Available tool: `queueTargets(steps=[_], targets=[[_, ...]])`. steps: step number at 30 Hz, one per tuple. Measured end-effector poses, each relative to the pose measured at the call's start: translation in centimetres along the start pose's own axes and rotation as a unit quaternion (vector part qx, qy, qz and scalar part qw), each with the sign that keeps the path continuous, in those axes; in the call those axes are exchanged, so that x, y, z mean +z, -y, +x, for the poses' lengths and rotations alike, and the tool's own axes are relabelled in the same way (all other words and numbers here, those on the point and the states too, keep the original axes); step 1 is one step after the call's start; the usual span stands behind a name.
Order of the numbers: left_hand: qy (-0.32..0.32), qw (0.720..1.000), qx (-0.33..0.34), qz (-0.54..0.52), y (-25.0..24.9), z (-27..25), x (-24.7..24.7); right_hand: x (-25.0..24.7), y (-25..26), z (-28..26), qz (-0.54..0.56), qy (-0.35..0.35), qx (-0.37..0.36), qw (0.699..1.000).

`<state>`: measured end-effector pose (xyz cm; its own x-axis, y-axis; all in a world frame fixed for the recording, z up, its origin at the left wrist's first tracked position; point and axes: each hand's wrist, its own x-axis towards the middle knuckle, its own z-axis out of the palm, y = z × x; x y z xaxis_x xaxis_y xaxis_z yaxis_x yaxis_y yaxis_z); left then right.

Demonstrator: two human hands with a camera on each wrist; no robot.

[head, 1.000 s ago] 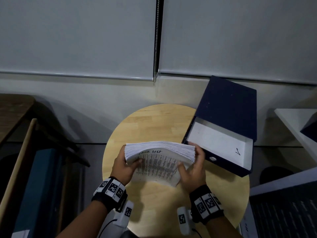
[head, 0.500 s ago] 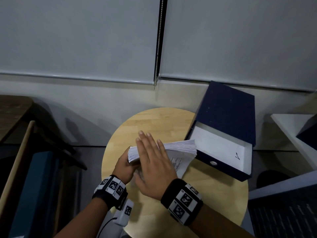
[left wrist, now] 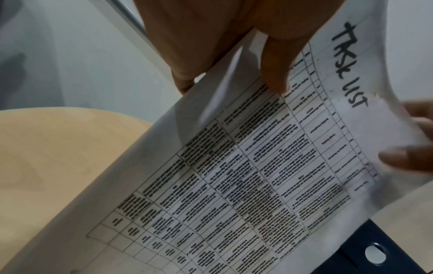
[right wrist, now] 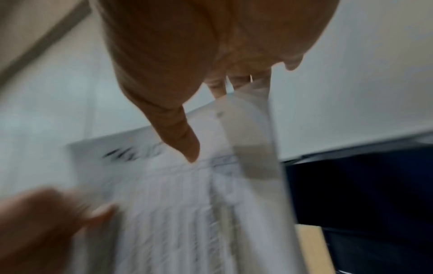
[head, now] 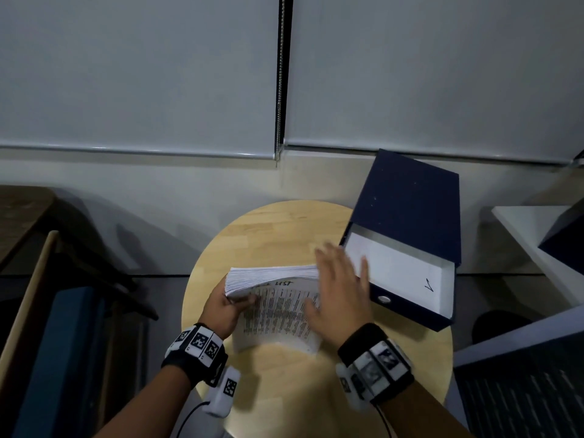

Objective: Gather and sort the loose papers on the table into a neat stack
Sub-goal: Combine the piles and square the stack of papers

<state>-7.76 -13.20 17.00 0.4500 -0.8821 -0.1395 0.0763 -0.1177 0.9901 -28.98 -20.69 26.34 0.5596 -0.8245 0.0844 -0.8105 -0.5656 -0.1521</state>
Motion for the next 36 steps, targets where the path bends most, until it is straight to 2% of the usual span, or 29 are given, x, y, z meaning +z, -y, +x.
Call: queueTargets(steps=[2, 3, 6, 8, 10, 12, 15, 17, 19, 22, 25, 32, 36], targets=[[-0.002, 1.000, -0.004, 0.014, 0.0, 0.1, -0.3, 0.3, -2.6, 0.6, 0.082, -0.016, 0.078, 0.993], [-0.004, 1.000, -0.006, 0.015, 0.0, 0.1, -0.5, 0.6, -3.7, 0.8, 0.162, 0.001, 0.101, 0.982], [-0.005, 1.000, -0.001, 0.019, -0.1, 0.2, -0.5, 2.2, -5.2, 0.9, 0.412, 0.069, 0.120, 0.901], [-0.010, 1.000, -0.002, 0.019, -0.2, 0.2, -0.3, 3.6, -5.2, 0.8, 0.531, 0.042, 0.153, 0.832], [-0.019, 1.000, 0.000, 0.017, -0.2, 0.0, -0.1, 4.8, -5.0, 0.7, 0.591, 0.007, 0.182, 0.786], [-0.034, 0.999, 0.005, 0.011, -0.2, 0.0, -0.1, 6.2, -4.5, 0.2, 0.587, 0.004, 0.184, 0.788], [-0.064, 0.998, 0.020, 0.009, 0.0, -0.2, 0.6, 7.4, -2.7, -0.8, 0.530, 0.018, 0.189, 0.827], [-0.094, 0.995, 0.042, 0.016, -0.3, -0.6, 1.7, 7.7, -1.2, -1.1, 0.482, -0.015, 0.191, 0.855], [-0.119, 0.990, 0.063, 0.034, -0.6, -0.7, 2.5, 7.7, -0.4, -0.8, 0.454, -0.055, 0.202, 0.866], [-0.115, 0.988, 0.098, 0.044, -0.4, -0.9, 2.4, 7.7, -0.2, -0.8, 0.464, -0.088, 0.196, 0.859], [-0.095, 0.993, 0.040, 0.055, 0.6, -1.5, 1.7, 8.7, -0.2, -1.8, 0.456, -0.025, 0.219, 0.862], [-0.098, 0.990, 0.018, 0.099, 1.7, -1.2, 1.3, 9.7, -0.7, -1.6, 0.450, -0.016, 0.240, 0.860], [-0.092, 0.990, -0.006, 0.104, 2.1, -0.8, 0.8, 10.5, -1.3, -1.3, 0.471, -0.020, 0.258, 0.843]])
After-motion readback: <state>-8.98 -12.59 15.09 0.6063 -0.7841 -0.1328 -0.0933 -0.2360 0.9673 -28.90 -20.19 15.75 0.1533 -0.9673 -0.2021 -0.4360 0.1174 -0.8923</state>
